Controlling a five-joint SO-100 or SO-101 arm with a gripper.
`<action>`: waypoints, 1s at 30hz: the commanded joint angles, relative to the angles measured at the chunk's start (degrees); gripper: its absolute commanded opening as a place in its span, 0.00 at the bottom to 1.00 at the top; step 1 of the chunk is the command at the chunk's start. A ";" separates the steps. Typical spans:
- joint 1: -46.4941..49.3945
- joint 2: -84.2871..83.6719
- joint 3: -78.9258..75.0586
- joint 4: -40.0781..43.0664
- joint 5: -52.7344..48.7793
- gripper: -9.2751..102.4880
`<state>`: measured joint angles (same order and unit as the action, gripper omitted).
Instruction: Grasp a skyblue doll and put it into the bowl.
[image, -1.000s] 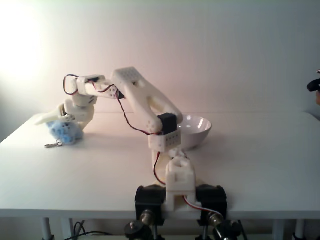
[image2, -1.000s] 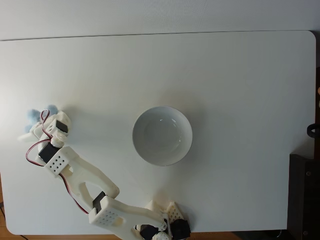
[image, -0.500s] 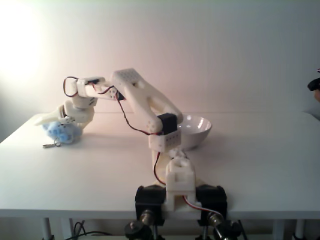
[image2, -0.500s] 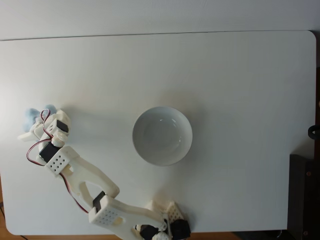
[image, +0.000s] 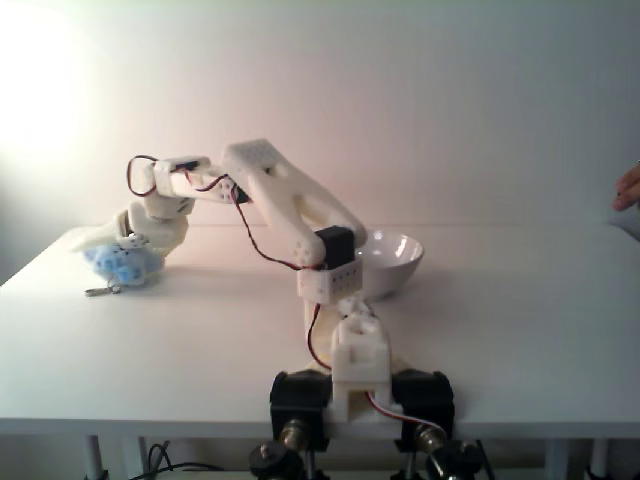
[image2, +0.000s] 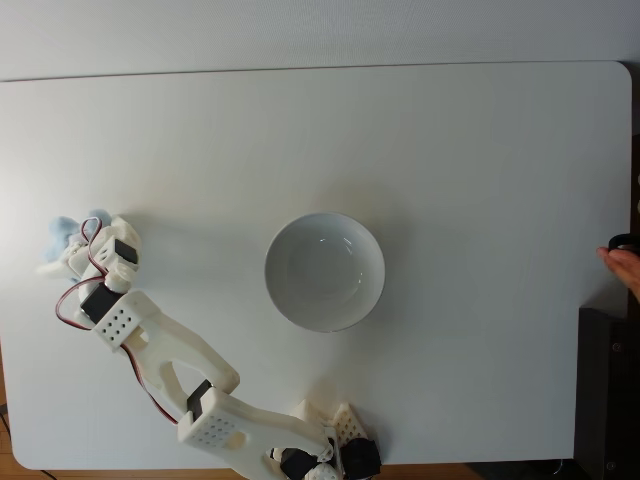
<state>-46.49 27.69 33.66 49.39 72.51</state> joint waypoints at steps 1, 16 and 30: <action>1.58 -0.26 0.09 0.26 -0.26 0.64; 1.67 0.70 0.09 1.14 -0.18 0.09; 1.76 2.29 0.00 0.53 0.09 0.08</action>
<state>-45.62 28.83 33.49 49.48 72.25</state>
